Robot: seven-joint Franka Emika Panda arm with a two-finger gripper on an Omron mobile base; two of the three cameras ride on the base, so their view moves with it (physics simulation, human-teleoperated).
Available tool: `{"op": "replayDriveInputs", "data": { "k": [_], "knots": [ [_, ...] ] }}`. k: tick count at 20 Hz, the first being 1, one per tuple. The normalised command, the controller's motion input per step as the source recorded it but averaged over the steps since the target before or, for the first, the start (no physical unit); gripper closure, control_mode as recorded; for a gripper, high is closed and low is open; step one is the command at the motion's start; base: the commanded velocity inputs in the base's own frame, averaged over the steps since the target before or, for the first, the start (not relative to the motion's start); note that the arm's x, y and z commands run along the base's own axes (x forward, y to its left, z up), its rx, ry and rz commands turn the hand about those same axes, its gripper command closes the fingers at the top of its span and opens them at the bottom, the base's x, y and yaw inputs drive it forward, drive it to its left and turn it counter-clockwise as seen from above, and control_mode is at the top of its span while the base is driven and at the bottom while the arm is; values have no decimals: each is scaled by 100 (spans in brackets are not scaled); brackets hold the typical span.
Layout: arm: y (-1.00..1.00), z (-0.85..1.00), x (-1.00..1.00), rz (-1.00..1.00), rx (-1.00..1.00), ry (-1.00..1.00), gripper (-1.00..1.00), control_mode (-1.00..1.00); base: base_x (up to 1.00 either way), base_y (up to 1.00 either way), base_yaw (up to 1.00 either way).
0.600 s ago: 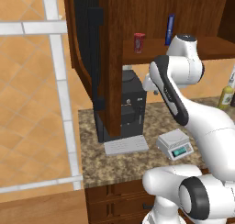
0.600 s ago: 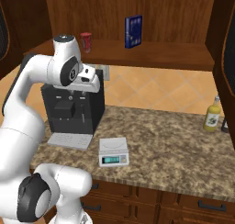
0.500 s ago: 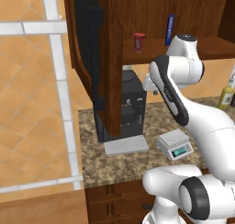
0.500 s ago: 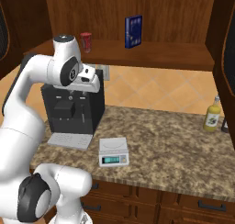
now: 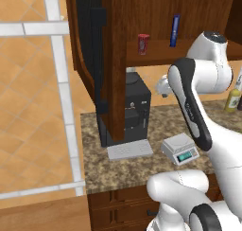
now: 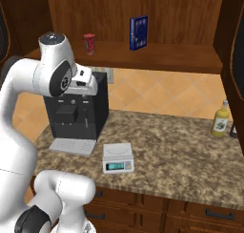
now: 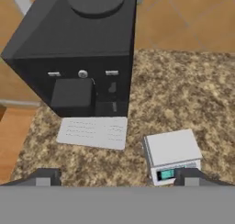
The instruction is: Pick the yogurt and place it on the digital scale for weighing, and close the cabinet.
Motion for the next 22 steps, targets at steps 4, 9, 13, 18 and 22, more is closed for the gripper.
{"op": "replayDriveInputs", "data": {
  "k": [4,9,13,18,22],
  "knots": [
    [1,99,-31,0,5,-39,-100,-100,0,0,0],
    [1,87,-10,0,0,-18,-100,-100,0,0,0],
    [2,78,0,0,0,-15,-100,-100,0,0,0],
    [17,49,31,0,0,-19,-100,-100,0,0,0],
    [7,9,57,0,0,-1,-100,-100,0,0,0]
  ]
}}
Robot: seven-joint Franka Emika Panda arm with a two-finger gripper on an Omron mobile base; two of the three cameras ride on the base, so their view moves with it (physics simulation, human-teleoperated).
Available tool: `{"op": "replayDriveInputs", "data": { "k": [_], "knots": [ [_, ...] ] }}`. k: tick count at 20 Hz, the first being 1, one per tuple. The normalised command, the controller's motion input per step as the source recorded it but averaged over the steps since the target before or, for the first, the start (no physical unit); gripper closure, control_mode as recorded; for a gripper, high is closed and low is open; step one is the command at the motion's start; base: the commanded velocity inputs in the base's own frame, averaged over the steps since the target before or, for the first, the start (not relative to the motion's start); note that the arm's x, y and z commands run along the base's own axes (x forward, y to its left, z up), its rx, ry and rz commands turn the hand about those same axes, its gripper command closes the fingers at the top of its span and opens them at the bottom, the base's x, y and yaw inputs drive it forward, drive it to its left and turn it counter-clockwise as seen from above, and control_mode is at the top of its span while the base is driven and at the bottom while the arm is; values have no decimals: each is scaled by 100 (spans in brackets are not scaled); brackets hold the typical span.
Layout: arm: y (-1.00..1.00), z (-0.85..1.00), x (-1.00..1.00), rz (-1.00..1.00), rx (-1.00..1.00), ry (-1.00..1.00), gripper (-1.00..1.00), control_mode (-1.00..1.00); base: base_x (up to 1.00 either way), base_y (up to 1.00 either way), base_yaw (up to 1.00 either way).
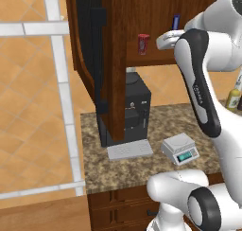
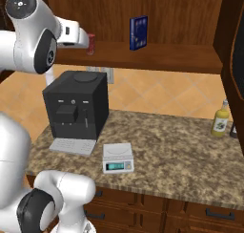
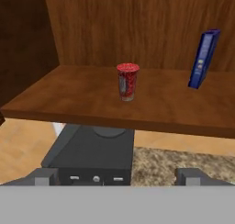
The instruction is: Pick the yogurt and place it on the digital scale for weighing, and close the cabinet.
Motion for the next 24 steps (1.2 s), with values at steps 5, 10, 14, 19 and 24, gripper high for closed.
{"op": "replayDriveInputs", "data": {
  "k": [5,10,14,19,24],
  "knots": [
    [6,-13,64,0,0,-6,-100,-100,0,0,0],
    [5,-23,65,0,0,-8,-100,-100,0,0,0],
    [0,-8,39,0,0,-2,-100,-100,0,0,0],
    [0,-4,42,0,0,0,-100,-100,0,0,0],
    [0,1,33,0,0,6,-100,-100,0,0,0]
  ]
}}
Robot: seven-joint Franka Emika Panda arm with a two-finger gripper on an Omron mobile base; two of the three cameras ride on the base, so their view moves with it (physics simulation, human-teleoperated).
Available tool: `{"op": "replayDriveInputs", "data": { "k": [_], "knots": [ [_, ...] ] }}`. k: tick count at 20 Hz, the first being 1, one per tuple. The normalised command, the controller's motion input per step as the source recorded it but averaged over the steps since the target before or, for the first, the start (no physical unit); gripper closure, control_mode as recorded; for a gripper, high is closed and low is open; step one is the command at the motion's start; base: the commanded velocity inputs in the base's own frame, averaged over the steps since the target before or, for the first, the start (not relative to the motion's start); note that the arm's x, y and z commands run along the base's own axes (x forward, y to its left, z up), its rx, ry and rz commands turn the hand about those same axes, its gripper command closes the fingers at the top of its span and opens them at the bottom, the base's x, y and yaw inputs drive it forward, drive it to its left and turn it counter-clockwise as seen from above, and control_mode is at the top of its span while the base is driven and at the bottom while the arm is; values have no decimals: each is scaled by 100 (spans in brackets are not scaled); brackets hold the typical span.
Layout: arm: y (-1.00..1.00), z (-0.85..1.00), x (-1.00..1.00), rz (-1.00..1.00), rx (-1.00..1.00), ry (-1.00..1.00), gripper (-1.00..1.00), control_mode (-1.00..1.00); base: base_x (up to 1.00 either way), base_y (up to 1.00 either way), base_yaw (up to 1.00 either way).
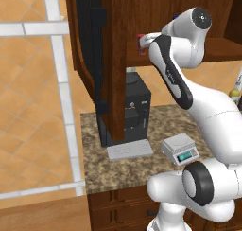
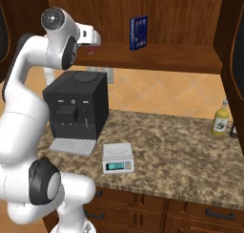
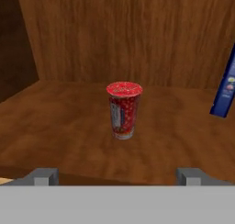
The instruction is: Pick the yogurt and place it on the digital scale for weighing, and close the cabinet.
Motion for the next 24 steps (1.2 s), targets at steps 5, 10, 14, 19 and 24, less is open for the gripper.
{"op": "replayDriveInputs", "data": {
  "k": [5,10,14,19,24],
  "knots": [
    [0,12,37,0,0,3,-100,-100,0,0,0],
    [0,5,34,0,0,1,-100,-100,0,0,0],
    [6,0,31,0,0,0,-100,-100,0,0,0],
    [7,0,37,0,0,0,-100,-100,0,0,0],
    [2,-9,35,0,0,0,-100,-100,0,0,0]
  ]
}}
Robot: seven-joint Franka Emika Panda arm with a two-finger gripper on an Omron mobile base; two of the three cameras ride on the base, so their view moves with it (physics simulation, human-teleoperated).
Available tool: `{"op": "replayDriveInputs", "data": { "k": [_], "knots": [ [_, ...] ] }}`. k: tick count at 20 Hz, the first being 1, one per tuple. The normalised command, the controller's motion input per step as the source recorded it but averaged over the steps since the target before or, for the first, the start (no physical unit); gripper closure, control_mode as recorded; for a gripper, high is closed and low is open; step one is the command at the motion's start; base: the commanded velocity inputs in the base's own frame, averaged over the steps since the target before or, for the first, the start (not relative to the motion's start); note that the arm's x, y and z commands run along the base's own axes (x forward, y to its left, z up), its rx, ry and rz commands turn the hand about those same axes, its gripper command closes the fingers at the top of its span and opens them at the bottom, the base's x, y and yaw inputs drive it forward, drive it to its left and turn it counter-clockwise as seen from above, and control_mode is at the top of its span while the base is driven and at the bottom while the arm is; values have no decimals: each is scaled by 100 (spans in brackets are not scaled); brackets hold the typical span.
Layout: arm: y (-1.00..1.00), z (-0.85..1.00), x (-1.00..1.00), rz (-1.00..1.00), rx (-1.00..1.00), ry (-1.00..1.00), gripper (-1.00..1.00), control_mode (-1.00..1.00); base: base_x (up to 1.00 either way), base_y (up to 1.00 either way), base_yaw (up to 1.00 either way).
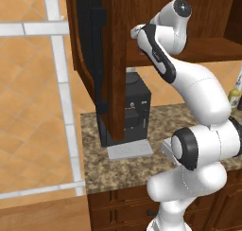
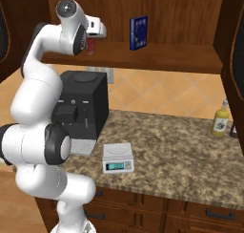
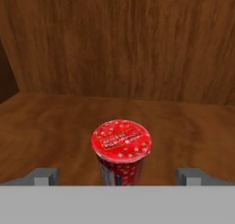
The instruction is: Pick the yogurt and place it on the digital scale for weighing, and close the cabinet.
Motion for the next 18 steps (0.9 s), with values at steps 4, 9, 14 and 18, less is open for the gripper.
{"op": "replayDriveInputs", "data": {
  "k": [4,9,14,18],
  "knots": [
    [0,-10,40,0,0,0,-100,-100,0,0,0],
    [0,-13,30,0,0,0,-100,-100,0,0,0],
    [7,-28,17,0,0,-2,100,-100,0,0,0],
    [5,-21,16,0,0,-1,100,-100,0,0,0]
  ]
}}
